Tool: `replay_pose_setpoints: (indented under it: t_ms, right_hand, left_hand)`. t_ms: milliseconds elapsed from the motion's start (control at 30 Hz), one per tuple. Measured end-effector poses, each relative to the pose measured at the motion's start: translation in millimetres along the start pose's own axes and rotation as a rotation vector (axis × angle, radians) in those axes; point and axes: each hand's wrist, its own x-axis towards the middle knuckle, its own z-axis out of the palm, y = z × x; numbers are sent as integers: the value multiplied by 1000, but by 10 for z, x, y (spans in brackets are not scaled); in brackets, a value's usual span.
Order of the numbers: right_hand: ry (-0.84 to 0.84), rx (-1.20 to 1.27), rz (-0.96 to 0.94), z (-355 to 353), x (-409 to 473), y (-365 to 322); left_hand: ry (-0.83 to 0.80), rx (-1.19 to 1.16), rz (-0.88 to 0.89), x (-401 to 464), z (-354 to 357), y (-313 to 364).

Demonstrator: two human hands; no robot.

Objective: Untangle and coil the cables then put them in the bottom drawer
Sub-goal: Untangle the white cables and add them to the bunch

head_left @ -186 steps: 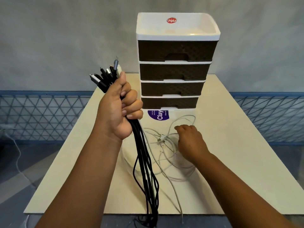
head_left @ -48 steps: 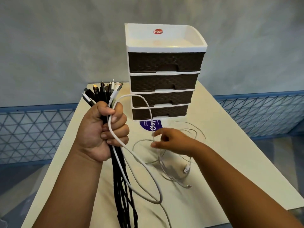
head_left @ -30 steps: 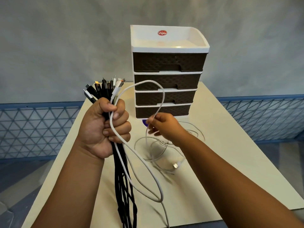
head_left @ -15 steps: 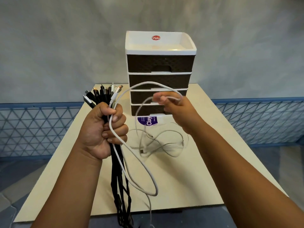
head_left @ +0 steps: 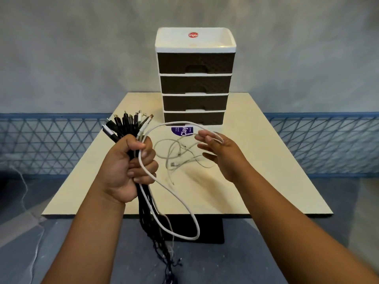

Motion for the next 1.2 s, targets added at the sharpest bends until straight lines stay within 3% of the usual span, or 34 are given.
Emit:
replay_pose_setpoints:
  t_ms: [167,267,433,633,767,867,933,1000,1100,1200]
  right_hand:
    - [-86,298,-83,97,-141,-98]
    - [-102,296,-107,119,-224,-111]
    - [-150,-30,-84,-49,-451,128]
    - [-271,-477,94,-306,-718,497]
    - [-183,-659,191,-225,-637,389]
    - [69,-810,74,-16,-492,225]
    - [303,-937,-114,114,-383,114]
    - [405,-1050,-321,285,-285,-8]
    - [181,-1116,-484,568,-93,-150]
    - [71,-820,-362,792,105,-193]
  left_hand:
    - [19,-21,16,-247,152,-137]
    - [25,-37,32,-363,224,-179]
    - [67,-35,37,-520,248,-260]
    - [146,-21,3,-673,139,-378]
    - [179,-3,-28,-718,59,-391]
    - [191,15,-48,-722,12,-377]
    - [189,17,-61,-722,-17,-378]
    - [188,13,-80,-732,-52,-382]
    - [173,19,-121,-748,-110,-378]
    - [172,32,-133,-755,-188,-342]
